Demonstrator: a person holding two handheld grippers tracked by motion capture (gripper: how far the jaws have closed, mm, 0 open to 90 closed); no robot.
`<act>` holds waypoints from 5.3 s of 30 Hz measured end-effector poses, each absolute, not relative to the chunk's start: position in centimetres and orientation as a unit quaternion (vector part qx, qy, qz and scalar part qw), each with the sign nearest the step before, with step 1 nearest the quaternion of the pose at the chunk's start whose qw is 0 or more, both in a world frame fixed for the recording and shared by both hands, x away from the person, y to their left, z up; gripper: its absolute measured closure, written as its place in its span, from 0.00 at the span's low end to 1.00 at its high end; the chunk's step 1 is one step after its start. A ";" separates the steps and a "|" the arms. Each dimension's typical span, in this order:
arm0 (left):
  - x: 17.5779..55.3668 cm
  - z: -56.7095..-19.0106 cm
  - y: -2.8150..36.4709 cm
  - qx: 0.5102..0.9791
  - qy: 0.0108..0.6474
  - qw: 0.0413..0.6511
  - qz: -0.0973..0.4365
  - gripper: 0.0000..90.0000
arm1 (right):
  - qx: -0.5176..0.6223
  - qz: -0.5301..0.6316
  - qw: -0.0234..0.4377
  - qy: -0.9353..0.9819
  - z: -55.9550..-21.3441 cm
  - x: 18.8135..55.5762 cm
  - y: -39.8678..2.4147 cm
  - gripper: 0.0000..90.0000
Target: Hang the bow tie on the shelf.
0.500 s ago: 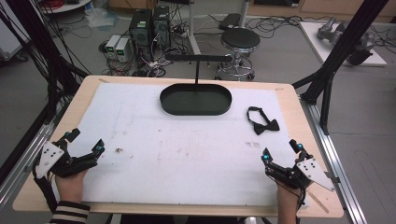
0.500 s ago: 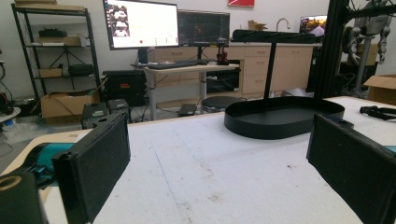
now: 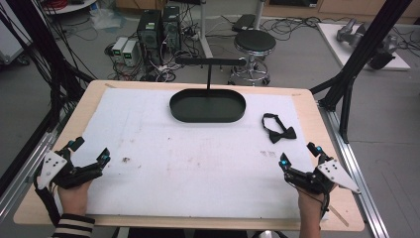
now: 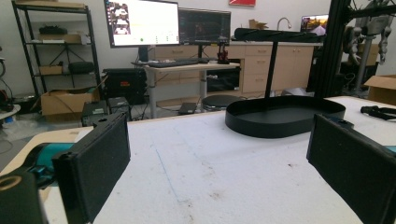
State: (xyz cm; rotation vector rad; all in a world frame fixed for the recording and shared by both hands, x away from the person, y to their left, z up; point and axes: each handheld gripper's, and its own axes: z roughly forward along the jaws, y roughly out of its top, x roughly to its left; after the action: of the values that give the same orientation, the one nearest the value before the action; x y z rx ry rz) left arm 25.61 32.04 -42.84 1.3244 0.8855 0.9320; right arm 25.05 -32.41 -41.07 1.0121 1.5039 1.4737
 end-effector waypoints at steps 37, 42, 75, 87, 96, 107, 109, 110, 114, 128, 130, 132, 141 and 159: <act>25.2 -43.2 31.8 0.582 0.382 0.599 0.395 0.07 | 0.465 0.395 0.306 0.731 -41.9 40.1 -29.7 0.05; 25.1 -43.2 31.9 0.581 0.383 0.598 0.396 0.07 | 0.466 0.365 0.302 0.747 -42.4 41.9 -28.7 0.10; 24.4 -43.3 32.5 0.576 0.387 0.599 0.399 0.07 | 0.521 0.404 0.249 0.709 -43.3 42.6 -29.3 0.99; 24.6 -43.3 32.0 0.581 0.383 0.600 0.395 0.07 | 0.495 0.521 0.281 0.636 -39.4 40.6 -30.3 0.99; 24.6 -43.3 31.9 0.580 0.381 0.602 0.395 0.07 | 0.470 0.570 0.343 0.580 -36.6 39.3 -29.4 0.99; 24.7 -43.3 31.6 0.582 0.378 0.603 0.393 0.07 | 0.464 0.589 0.376 0.544 -33.7 40.2 -27.2 0.99; 24.7 -43.3 31.7 0.581 0.378 0.605 0.392 0.07 | 0.462 0.594 0.377 0.540 -33.4 40.7 -26.6 0.99; 24.7 -43.3 31.7 0.581 0.378 0.605 0.392 0.07 | 0.462 0.594 0.377 0.540 -33.4 40.7 -26.6 0.99; 24.7 -43.3 31.8 0.578 0.379 0.605 0.395 0.07 | 0.463 0.595 0.376 0.538 -33.0 41.9 -25.0 0.99; 24.4 -42.9 32.3 0.566 0.379 0.610 0.404 0.07 | 0.466 0.581 0.388 0.543 -31.2 45.7 -20.4 0.99; 24.3 -42.8 32.4 0.563 0.379 0.613 0.405 0.07 | 0.468 0.582 0.385 0.543 -31.0 46.2 -19.8 0.99; 24.3 -42.9 32.5 0.560 0.382 0.614 0.404 0.07 | 0.469 0.580 0.384 0.544 -30.8 46.7 -19.2 0.99; 23.9 -42.7 32.6 0.556 0.380 0.621 0.401 0.07 | 0.477 0.560 0.373 0.565 -31.7 48.3 -17.0 0.99; 23.9 -42.9 32.5 0.558 0.382 0.621 0.397 0.07 | 0.476 0.518 0.362 0.612 -33.8 49.4 -15.4 0.72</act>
State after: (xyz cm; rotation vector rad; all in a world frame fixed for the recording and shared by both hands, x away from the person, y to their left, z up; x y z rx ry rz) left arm 23.92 32.50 -42.85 1.2816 0.8774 0.9118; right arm 49.41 -15.38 -33.84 1.2260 1.5760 1.3328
